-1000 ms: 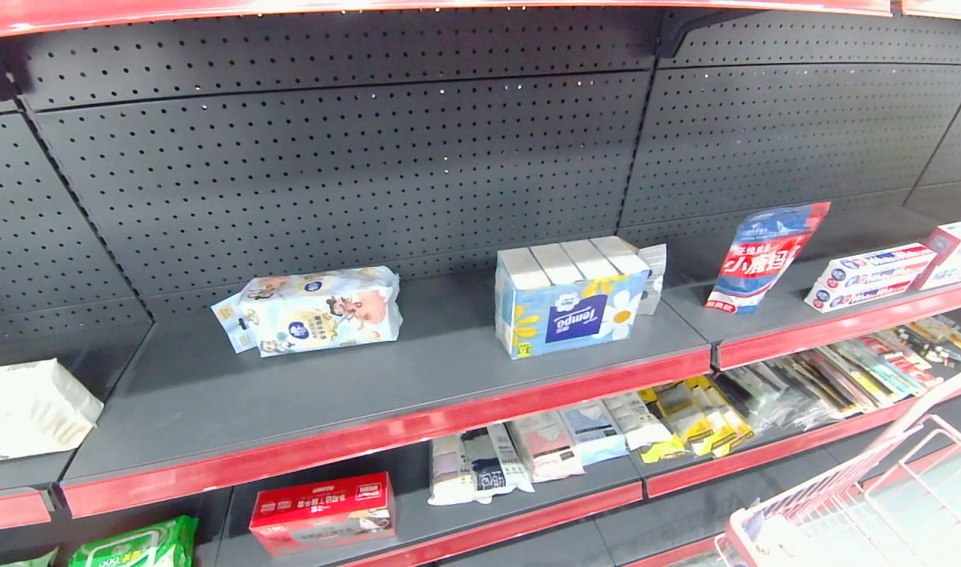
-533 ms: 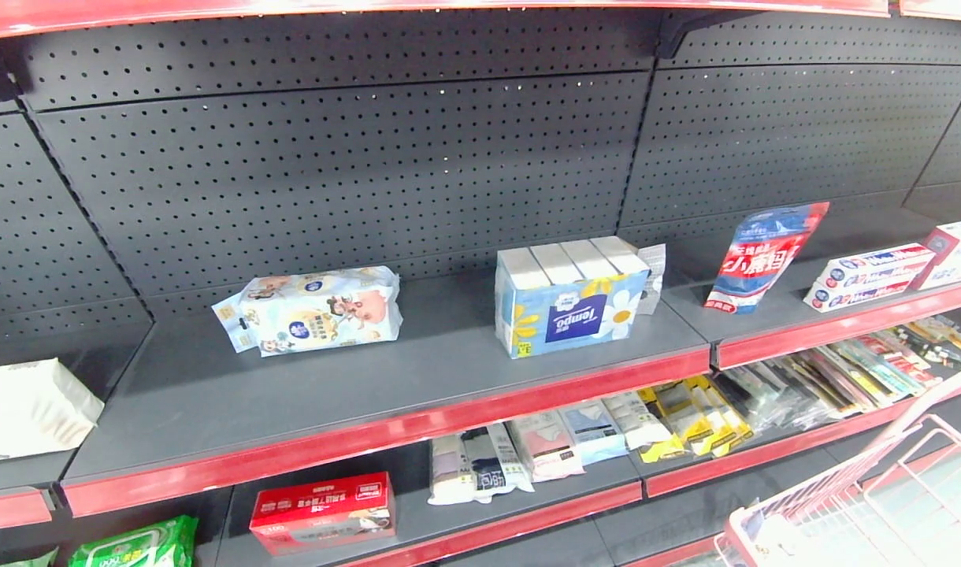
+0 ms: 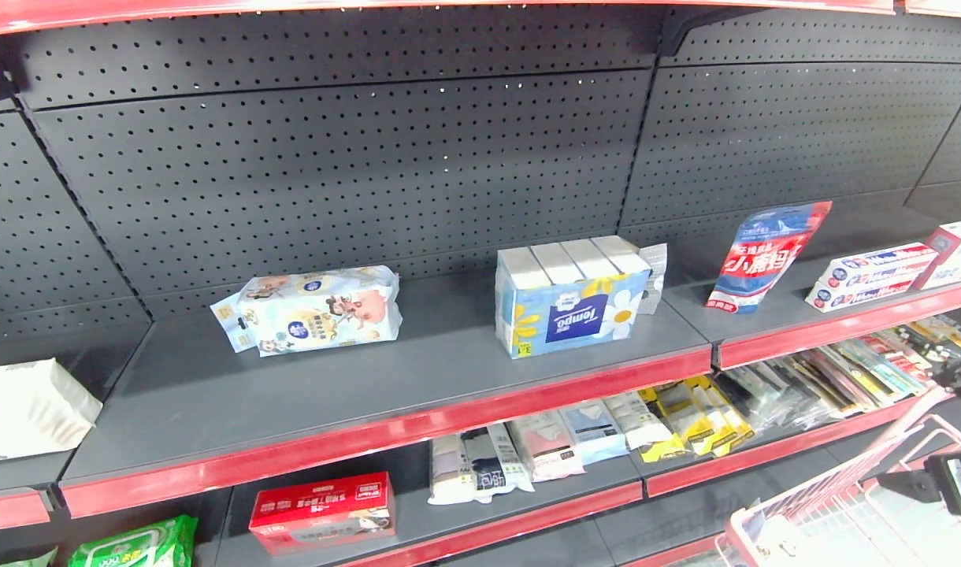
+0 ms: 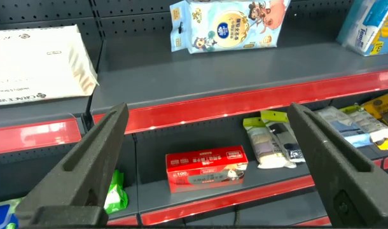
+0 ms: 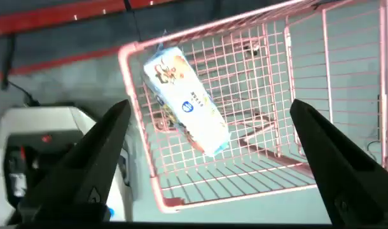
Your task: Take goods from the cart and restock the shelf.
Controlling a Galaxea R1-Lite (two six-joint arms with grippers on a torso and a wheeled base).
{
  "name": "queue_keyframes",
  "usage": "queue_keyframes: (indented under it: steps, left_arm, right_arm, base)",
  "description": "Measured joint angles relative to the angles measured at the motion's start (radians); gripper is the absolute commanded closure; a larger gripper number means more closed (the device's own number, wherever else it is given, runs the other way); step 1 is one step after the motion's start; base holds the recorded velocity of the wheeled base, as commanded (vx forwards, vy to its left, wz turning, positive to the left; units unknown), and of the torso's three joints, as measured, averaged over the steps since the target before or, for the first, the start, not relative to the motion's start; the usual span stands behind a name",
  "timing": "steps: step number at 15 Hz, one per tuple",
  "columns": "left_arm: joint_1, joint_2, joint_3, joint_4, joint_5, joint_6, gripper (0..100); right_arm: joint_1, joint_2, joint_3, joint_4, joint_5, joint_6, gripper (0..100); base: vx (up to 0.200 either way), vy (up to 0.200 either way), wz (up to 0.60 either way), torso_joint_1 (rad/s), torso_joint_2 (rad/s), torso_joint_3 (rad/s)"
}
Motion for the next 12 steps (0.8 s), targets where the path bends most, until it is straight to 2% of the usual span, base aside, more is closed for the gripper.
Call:
queue_keyframes:
  steps: [2,5,7,12]
  left_arm:
    - [0.0,0.0,0.0,0.0,0.0,0.0,0]
    - [0.0,0.0,0.0,0.0,0.0,0.0,0]
    - [0.0,0.0,0.0,0.0,0.0,0.0,0]
    - [0.0,0.0,0.0,0.0,0.0,0.0,0]
  right_arm:
    - [-0.066,0.13,0.082,-0.165,0.046,-0.18,0]
    - [-0.161,0.281,0.153,-0.287,0.108,-0.455,0]
    - [-0.193,0.347,0.161,-0.318,0.116,-0.486,0]
    - [-0.204,0.418,0.171,-0.319,0.119,-0.491,0]
  base:
    - [0.0,0.0,0.0,0.0,0.0,0.0]
    - [0.0,0.0,0.0,0.0,0.0,0.0]
    - [0.0,0.0,0.0,0.0,0.0,0.0]
    - [0.0,0.0,0.0,0.0,0.0,0.0]
